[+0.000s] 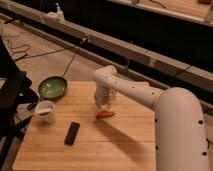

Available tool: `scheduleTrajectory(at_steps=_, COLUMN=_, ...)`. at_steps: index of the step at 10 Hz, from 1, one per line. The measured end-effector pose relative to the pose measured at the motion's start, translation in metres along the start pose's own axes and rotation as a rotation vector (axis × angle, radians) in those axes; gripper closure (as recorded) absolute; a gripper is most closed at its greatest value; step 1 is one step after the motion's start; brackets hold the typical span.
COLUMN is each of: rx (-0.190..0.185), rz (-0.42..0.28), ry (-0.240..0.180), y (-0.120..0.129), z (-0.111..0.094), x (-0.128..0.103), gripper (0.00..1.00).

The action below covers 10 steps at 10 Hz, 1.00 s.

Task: Drag the pepper across the table

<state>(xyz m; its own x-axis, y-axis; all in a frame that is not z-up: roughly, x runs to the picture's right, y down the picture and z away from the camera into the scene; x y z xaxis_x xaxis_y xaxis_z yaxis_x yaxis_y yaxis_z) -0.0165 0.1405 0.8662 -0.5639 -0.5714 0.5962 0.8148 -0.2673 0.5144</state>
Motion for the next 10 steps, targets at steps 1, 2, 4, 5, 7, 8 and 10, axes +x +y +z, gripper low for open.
scheduleTrajectory(at_steps=1, rx=0.01, rz=-0.012, ry=0.001, y=0.001, z=0.001, x=0.0, gripper=0.34)
scheduleTrajectory(at_steps=2, rx=0.017, rz=-0.02, ry=-0.001, y=0.004, z=0.001, x=0.0, gripper=0.34)
scheduleTrajectory(at_steps=4, rx=0.025, rz=-0.027, ry=-0.011, y=0.009, z=0.004, x=-0.003, gripper=0.34)
scheduleTrajectory(at_steps=5, rx=0.033, rz=-0.03, ry=-0.017, y=0.01, z=0.007, x=-0.004, gripper=0.34)
scheduleTrajectory(at_steps=7, rx=0.049, rz=-0.031, ry=-0.027, y=0.01, z=0.013, x=-0.005, gripper=0.34)
scheduleTrajectory(at_steps=8, rx=0.055, rz=-0.029, ry=-0.031, y=0.01, z=0.016, x=-0.005, gripper=0.34)
scheduleTrajectory(at_steps=10, rx=0.066, rz=-0.025, ry=-0.043, y=0.01, z=0.022, x=-0.006, gripper=0.37)
